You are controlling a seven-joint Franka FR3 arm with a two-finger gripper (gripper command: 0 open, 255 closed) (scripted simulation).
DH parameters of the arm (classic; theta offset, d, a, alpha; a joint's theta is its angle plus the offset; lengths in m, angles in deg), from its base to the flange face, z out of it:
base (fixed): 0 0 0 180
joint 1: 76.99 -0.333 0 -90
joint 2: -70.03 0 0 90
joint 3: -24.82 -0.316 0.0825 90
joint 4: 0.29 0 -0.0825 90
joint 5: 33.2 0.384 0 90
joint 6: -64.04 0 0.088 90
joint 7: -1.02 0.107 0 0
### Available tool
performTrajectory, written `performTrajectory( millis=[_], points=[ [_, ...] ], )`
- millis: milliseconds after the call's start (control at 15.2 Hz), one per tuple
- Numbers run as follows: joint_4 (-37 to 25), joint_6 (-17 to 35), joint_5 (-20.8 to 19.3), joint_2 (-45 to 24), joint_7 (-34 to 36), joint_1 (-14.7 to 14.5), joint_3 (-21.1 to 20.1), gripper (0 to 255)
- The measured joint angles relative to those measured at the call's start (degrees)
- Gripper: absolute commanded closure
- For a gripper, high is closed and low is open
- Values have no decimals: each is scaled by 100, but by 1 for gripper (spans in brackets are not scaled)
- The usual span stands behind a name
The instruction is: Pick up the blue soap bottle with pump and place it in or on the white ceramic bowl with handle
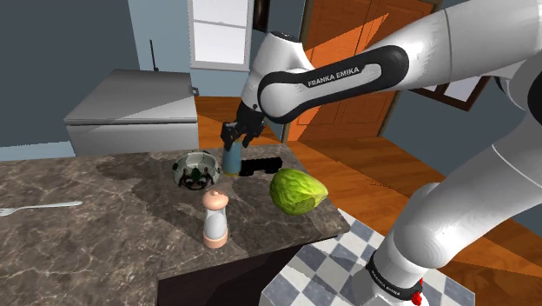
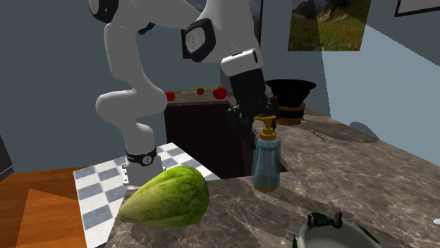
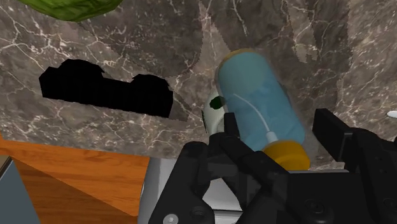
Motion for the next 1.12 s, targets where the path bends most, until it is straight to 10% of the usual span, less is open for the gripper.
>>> performTrajectory(
  millis=[528, 1122],
  points=[
    [-551, -594, -26, 43, -3, 22, 39, 255],
    [-2813, -985, -747, -1900, 363, 177, -119, 255]
  ],
)
